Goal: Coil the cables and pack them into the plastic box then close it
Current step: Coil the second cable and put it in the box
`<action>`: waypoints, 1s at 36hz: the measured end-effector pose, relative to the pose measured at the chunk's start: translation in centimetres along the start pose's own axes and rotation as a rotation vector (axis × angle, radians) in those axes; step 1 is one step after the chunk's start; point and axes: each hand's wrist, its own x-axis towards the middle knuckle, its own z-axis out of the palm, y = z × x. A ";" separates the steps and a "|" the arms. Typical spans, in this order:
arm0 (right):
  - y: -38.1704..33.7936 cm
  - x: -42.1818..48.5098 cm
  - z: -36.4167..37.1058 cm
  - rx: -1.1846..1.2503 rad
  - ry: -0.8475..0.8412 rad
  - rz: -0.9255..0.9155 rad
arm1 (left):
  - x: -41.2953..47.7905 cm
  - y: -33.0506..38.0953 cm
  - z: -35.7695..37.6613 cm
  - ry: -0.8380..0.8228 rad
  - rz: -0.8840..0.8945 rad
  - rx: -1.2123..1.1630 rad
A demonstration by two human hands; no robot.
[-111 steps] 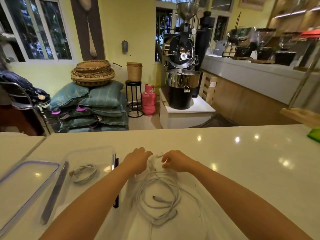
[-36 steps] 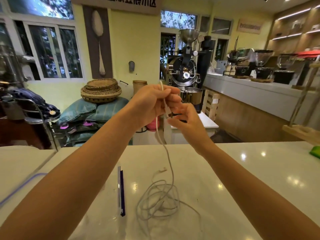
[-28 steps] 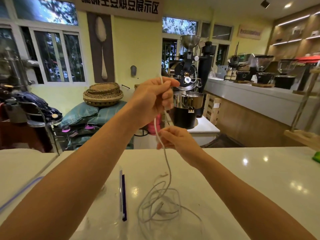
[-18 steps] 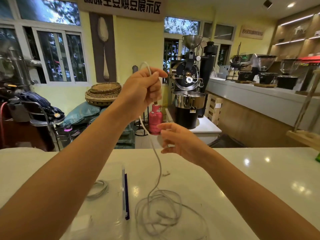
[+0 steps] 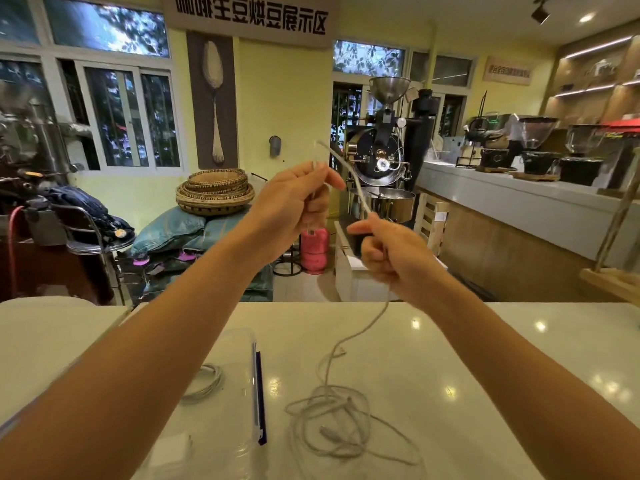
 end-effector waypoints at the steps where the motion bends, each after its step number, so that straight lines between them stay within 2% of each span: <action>1: -0.4 0.0 -0.2 -0.044 0.037 -0.023 | -0.1 -0.3 0.2 -0.008 -0.010 -0.003; 4: -0.3 0.1 -0.6 -0.183 0.133 -0.070 | -0.1 -1.1 0.9 -0.042 -0.017 -0.047; 7: 0.9 0.1 -0.7 -0.304 0.154 -0.059 | -0.1 -1.6 1.5 -0.099 -0.016 -0.132; 10: 2.3 -0.1 -0.7 -0.444 0.070 0.009 | -0.1 -2.1 1.8 -0.129 -0.020 -0.181; 13: 3.1 -0.8 -0.6 -0.560 -0.059 0.069 | 0.1 -2.8 1.8 -0.093 -0.007 -0.148; 18: 3.3 -2.1 -0.3 -0.715 -0.195 0.082 | 0.8 -4.4 1.0 0.073 0.019 0.105; 20: 2.9 -2.5 -0.3 -0.776 -0.210 0.068 | 0.9 -5.0 0.6 0.087 -0.008 0.204; 28: 0.1 -3.3 -1.8 -0.957 -0.200 0.007 | 0.2 -6.4 -0.6 -0.151 -0.159 0.510; 31: -0.3 -3.3 -2.3 -1.041 -0.170 0.002 | 0.0 -5.9 -0.6 -0.167 -0.148 0.486; 36: 0.0 -3.7 -2.7 -1.104 -0.204 0.065 | 0.3 -4.1 -1.3 -0.022 -0.080 0.234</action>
